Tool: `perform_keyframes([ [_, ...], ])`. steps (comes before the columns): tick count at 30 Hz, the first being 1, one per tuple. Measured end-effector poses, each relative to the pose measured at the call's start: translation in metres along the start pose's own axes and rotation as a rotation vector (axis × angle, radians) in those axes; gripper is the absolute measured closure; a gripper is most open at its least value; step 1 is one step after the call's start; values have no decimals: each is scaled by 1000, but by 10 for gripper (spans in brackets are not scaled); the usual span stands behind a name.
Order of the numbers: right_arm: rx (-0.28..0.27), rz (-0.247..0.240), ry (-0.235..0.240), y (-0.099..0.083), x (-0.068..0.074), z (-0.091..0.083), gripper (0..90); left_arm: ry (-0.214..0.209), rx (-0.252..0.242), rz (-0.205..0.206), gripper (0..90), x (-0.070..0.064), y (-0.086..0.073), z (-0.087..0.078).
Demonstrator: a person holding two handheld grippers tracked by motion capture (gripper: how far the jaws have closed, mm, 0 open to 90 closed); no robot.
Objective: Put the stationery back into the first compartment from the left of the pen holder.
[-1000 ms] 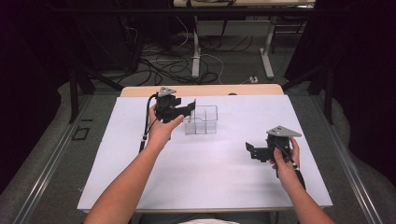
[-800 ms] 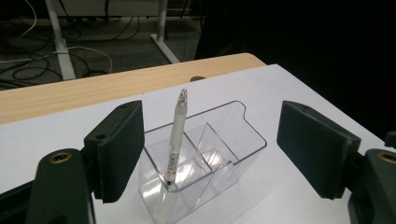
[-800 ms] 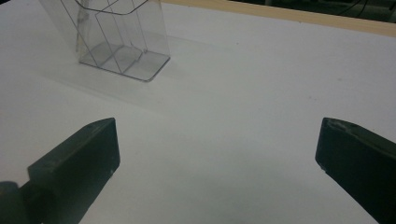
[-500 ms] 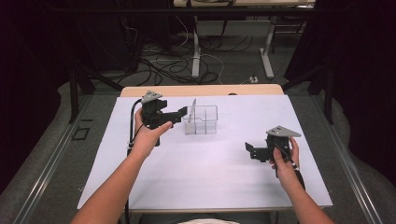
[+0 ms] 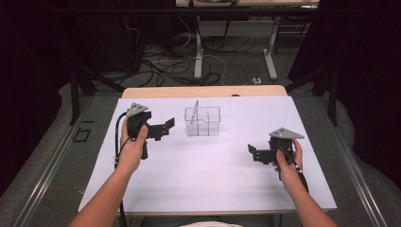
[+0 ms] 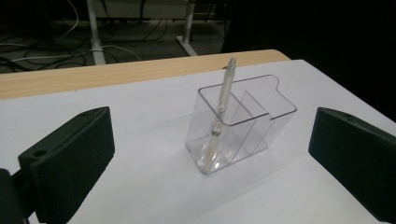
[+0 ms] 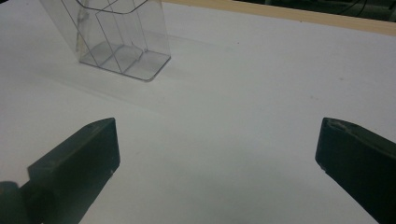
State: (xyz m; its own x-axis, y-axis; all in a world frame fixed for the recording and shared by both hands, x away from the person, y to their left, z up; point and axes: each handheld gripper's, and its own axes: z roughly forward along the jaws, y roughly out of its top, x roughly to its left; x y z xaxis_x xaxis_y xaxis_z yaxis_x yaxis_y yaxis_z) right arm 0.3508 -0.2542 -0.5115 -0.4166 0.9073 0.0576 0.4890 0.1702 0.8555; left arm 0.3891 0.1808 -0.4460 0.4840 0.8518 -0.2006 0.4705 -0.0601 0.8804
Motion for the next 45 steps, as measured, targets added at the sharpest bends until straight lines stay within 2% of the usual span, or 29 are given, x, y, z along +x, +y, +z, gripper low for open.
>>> perform_keyframes([
  [4,3,6,1,0,1,1,0,30,7,-6,1,7,-7,-5],
  [11,4,9,-5,-1,0,1,0,42,32,-5,1,17,-21,-10],
  [21,9,-3,-3,-2,-1,1,0,56,73,-2,3,27,-45,-5],
  [26,17,-1,-4,-3,-2,3,0,68,83,-8,4,32,-53,-2],
  [38,27,-7,-7,-5,-3,5,0,108,111,11,8,44,-70,6],
  [45,31,-11,-4,-6,-2,7,0,116,131,-22,24,47,-74,8],
])
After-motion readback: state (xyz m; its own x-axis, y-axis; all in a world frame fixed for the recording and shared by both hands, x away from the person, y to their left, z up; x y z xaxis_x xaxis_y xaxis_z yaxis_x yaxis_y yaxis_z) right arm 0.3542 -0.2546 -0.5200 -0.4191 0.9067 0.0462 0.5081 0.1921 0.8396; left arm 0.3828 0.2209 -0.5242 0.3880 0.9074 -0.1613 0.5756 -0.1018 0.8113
